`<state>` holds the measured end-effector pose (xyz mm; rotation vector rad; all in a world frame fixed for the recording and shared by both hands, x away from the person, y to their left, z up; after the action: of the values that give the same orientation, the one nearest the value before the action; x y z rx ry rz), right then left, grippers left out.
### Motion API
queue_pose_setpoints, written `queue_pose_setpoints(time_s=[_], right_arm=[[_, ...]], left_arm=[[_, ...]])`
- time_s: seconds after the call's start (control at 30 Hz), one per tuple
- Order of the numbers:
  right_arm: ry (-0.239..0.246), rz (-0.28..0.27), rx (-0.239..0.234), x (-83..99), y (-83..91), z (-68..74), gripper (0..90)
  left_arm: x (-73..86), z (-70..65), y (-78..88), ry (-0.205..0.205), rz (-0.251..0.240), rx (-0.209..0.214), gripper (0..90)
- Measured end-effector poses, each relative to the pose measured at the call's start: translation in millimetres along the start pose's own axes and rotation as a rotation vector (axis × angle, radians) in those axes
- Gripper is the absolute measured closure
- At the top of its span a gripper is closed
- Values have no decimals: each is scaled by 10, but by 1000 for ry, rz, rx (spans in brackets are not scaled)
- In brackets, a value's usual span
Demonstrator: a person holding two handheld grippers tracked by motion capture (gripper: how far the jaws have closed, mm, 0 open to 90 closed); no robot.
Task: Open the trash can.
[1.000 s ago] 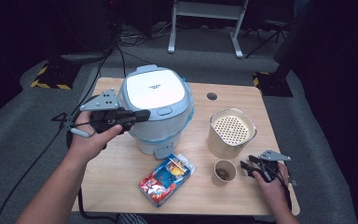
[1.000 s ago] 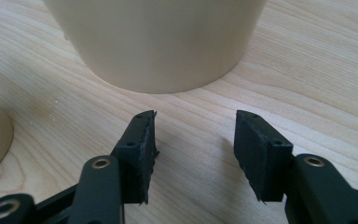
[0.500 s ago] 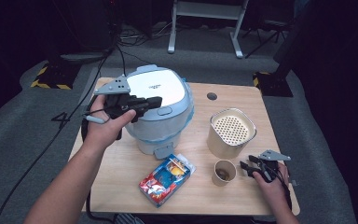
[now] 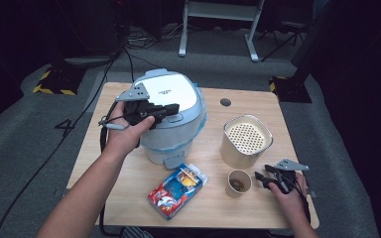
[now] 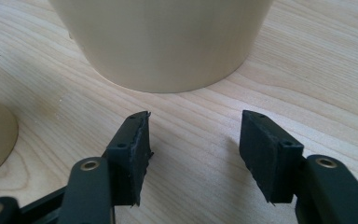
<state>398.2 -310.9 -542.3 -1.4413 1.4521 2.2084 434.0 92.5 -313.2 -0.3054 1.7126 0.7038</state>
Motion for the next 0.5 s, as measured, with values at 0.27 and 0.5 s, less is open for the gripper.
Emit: queue_pose_setpoints(time_s=[0.27, 0.5], right_arm=[[0, 0, 1, 0, 0, -1, 432], [0, 0, 1, 0, 0, -1, 433]], left_arm=[[41, -78, -10, -22, 34, 2, 900], [66, -108, 14, -51, 83, -66, 900]])
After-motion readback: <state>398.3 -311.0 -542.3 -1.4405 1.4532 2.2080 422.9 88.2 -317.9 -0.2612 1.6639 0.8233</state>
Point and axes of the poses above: each handheld gripper's, and its own axes: y roughly backward along the jaws, x roughly out of its underside, z roughly to its left, the point moved 6 cm from there along -y, roughly forward along the jaws, and after that the axes turned 8 degrees about -x, right-handed, at the moved point
